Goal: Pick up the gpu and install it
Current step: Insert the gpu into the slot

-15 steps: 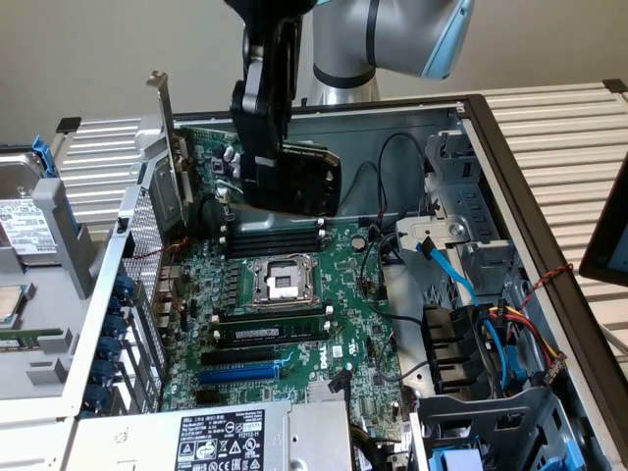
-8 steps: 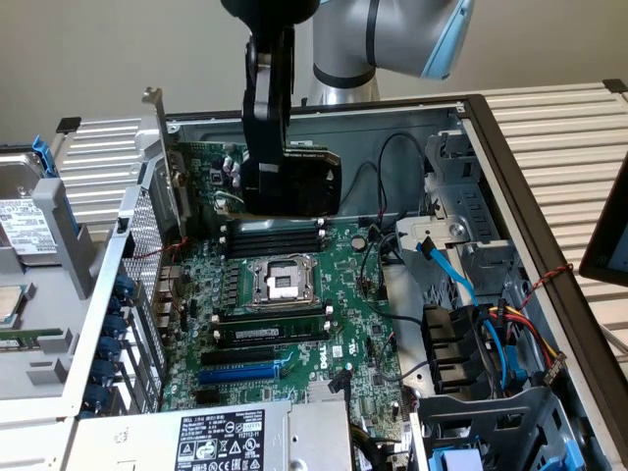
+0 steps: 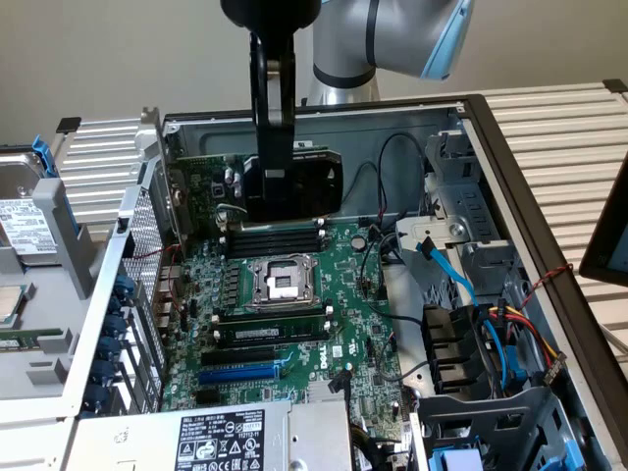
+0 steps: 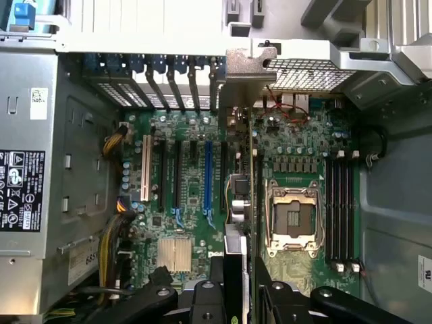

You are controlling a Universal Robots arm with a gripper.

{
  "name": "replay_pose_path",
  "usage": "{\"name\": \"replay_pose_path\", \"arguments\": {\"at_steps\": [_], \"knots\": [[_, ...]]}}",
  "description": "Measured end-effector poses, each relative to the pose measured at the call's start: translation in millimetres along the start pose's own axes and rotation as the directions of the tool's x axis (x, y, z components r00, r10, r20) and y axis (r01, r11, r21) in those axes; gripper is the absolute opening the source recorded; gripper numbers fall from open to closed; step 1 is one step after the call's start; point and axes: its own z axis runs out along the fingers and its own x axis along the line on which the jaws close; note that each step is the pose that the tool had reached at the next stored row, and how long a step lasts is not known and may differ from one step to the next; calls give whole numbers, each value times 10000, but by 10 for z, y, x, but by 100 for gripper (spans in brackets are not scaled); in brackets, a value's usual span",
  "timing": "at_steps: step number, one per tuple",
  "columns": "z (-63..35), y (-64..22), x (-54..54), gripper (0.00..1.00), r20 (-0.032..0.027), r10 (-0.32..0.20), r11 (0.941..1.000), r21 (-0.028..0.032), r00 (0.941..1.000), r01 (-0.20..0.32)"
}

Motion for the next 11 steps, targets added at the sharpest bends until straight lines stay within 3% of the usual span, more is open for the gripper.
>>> {"name": "replay_pose_path", "arguments": {"at_steps": [4, 8, 11], "knots": [[13, 0, 1, 27, -51, -715, 9974, 104, 9974, 715], [21, -1, 1, 27, -105, -1356, 9904, 252, 9907, 1358], [21, -2, 1, 27, -110, -1461, 9889, 259, 9892, 1464]]}}
